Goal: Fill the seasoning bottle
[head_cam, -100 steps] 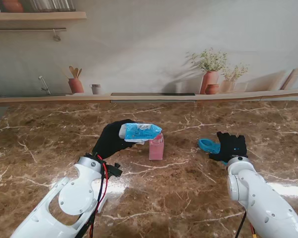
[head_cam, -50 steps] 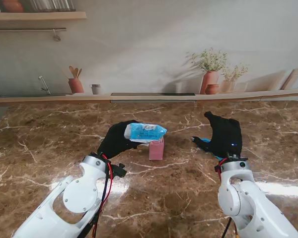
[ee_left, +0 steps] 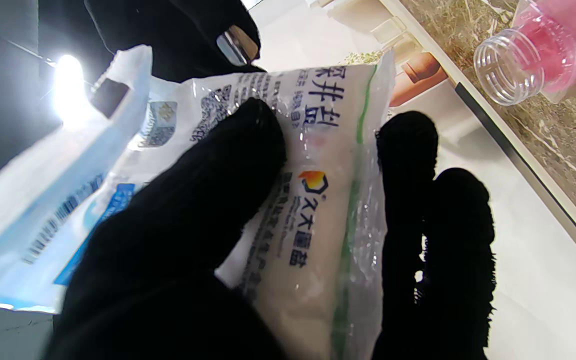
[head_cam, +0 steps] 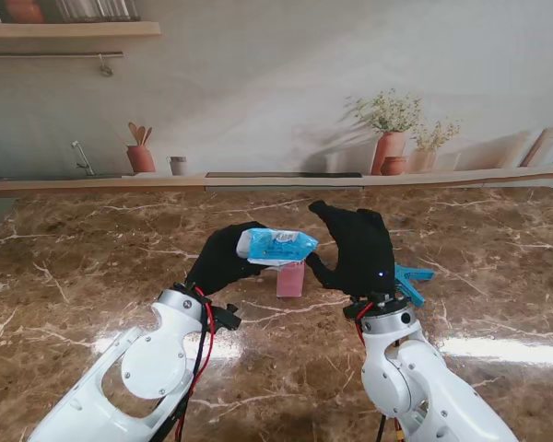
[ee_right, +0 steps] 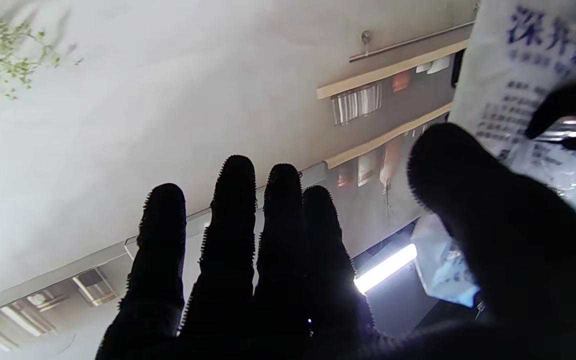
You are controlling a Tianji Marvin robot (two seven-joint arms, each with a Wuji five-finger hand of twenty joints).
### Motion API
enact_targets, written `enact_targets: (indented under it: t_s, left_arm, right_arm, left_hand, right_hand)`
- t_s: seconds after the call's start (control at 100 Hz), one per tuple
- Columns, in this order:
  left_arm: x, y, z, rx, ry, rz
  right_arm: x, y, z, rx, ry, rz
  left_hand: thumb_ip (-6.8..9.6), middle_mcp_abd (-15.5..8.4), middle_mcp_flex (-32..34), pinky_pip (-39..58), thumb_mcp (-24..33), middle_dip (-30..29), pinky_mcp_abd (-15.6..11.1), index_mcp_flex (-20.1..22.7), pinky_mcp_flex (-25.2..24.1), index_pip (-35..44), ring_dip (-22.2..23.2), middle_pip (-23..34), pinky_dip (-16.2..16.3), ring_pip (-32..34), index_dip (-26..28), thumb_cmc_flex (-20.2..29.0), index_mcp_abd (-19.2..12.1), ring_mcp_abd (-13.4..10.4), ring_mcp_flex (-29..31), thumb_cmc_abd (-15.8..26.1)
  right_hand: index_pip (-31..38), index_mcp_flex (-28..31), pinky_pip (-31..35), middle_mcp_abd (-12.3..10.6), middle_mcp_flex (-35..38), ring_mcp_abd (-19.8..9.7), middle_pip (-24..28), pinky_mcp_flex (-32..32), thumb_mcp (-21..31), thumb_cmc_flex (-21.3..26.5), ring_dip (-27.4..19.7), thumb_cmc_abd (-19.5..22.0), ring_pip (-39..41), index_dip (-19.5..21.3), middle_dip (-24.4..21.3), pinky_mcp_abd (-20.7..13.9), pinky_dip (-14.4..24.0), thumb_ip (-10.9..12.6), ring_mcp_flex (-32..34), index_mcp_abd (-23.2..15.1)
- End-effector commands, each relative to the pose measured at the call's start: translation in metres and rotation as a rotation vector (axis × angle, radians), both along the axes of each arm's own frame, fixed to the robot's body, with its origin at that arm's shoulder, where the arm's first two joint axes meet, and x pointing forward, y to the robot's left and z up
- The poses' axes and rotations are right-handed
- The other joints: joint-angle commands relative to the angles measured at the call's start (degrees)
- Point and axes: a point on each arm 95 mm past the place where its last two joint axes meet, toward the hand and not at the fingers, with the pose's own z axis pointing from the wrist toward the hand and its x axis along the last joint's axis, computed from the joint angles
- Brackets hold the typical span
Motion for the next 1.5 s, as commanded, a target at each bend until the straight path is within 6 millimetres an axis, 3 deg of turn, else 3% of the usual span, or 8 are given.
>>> enact_targets:
  t_s: [0.0, 0.28, 0.7, 0.72, 0.79, 0.97, 1.33, 1.49]
  left_arm:
    - [-0.003, -0.003, 0.004, -0.009, -0.006, -0.008]
    - [-0.002, -0.001, 0.004, 0.017, -0.003, -0.014]
    - [-0.002, -0.002, 0.001, 0.016, 0.008, -0.025]
    - [-0.002, -0.003, 0.001, 0.016, 0.009, -0.027]
    - [-0.002, -0.003, 0.000, 0.019, 0.009, -0.034]
    - [0.000, 0.000, -0.004, 0.058, 0.021, -0.054]
    - [0.007, 0.011, 0.003, 0.186, -0.004, -0.086]
    - [0.011, 0.018, 0.006, 0.245, 0.011, -0.100]
  right_arm:
    - [0.000, 0.005, 0.001, 0.022, 0.020, 0.019]
    - [-0.011, 0.015, 0.019, 0.125, -0.001, 0.103]
    - [-0.021, 0.011, 0.031, 0.169, 0.057, 0.169]
    - [-0.020, 0.012, 0.031, 0.171, 0.056, 0.169]
    - [-0.019, 0.014, 0.032, 0.233, 0.072, 0.193]
    - [-0.021, 0.017, 0.038, 0.418, 0.197, 0.286]
    - [-0.012, 0.009, 0.053, 0.502, 0.366, 0.328]
    - [-0.005, 0.008, 0.055, 0.504, 0.386, 0.311]
  left_hand:
    - [2.95, -3.27, 2.94, -0.35, 6.35, 0.56, -1.10, 7.25, -0.78, 15.12, 0.84, 5.88, 0.85, 0.72, 3.47, 9.21, -4.36, -1.08, -0.07, 9.11]
    - [2.97, -3.25, 2.94, -0.35, 6.45, 0.40, -1.03, 7.36, -0.78, 15.38, 0.79, 6.07, 0.93, 0.80, 3.28, 9.22, -4.44, -1.03, -0.12, 8.94]
    - [2.93, -3.36, 3.03, -0.37, 6.70, 0.38, -1.07, 7.46, -0.60, 15.62, 0.69, 6.19, 0.97, 0.88, 3.15, 9.08, -4.60, -1.10, 0.02, 8.87]
    - [2.92, -3.37, 3.05, -0.38, 6.69, 0.38, -1.07, 7.44, -0.60, 15.62, 0.68, 6.19, 0.97, 0.88, 3.15, 9.06, -4.62, -1.12, 0.01, 8.87]
    - [2.89, -3.33, 3.12, -0.36, 6.73, 0.39, -1.15, 7.54, -0.56, 15.70, 0.66, 6.23, 0.98, 0.87, 3.15, 8.97, -4.60, -1.13, 0.00, 8.88]
    - [2.73, -2.71, 2.76, -0.65, 6.76, 0.52, -0.68, 6.97, -1.28, 15.37, 0.64, 6.24, 1.02, 0.77, 2.97, 9.08, -4.29, -1.00, -0.34, 9.22]
    - [2.65, -3.34, 4.07, 3.49, 9.48, 4.89, 0.96, 9.61, 1.09, 13.82, 4.24, 12.40, 4.86, 7.23, -0.53, 8.83, -4.62, -1.28, 2.25, 8.66]
    - [2.31, -4.30, 6.15, 6.06, 13.87, 6.74, 1.95, 11.40, 3.64, 17.60, 5.69, 14.55, 6.69, 10.23, 3.45, 7.57, -6.13, -1.23, 4.93, 7.91]
  right_hand:
    - [0.38, 0.68, 2.12, -1.58, 0.58, -1.34, 0.72, 0.50, 2.94, -2.18, 1.10, 1.09, 0.63, -0.31, 0.71, -0.53, 0.75, -2.10, 1.64, -1.11]
    - [1.59, 2.42, 9.66, -2.70, 2.83, -2.05, 1.18, 2.50, 1.62, -7.41, 2.53, 9.45, 2.52, -0.05, 0.98, -1.87, 6.33, -2.13, 3.37, -3.32]
    - [3.91, 10.70, 13.21, -3.49, 11.24, -1.60, -0.09, 9.24, 5.89, -2.18, 3.63, 1.72, 2.74, -0.53, 1.68, -0.56, 6.62, -1.07, 10.99, -7.49]
    - [5.75, 12.82, 14.24, -4.06, 13.66, -1.79, 0.52, 10.71, 7.11, -1.67, 4.05, 1.79, 3.37, 0.02, 2.10, -0.45, 6.40, -1.26, 13.04, -8.69]
    - [25.41, 16.72, 20.61, -5.30, 24.44, -1.81, 1.37, 16.79, 9.35, 4.83, 6.35, -2.41, 7.22, -9.77, 9.49, 0.05, 4.94, -10.73, 21.50, -15.62]
    - [32.09, 22.28, 32.48, -3.36, 33.36, 0.27, 4.72, 23.30, 9.34, 14.23, 11.35, -1.43, 18.05, -13.74, 13.66, 0.96, 6.37, -10.97, 29.32, -15.62]
    - [32.78, 31.57, 45.16, -2.77, 38.76, -0.06, 17.03, 35.90, 14.28, 19.75, 22.00, -2.85, 37.32, 7.16, 27.75, 2.86, 3.50, -7.88, 38.91, -20.33]
    - [32.34, 32.88, 44.76, -2.53, 39.60, -0.04, 17.03, 38.49, 15.69, 19.69, 22.68, -4.07, 38.34, 9.28, 27.91, 3.68, 3.20, -7.50, 39.12, -19.87]
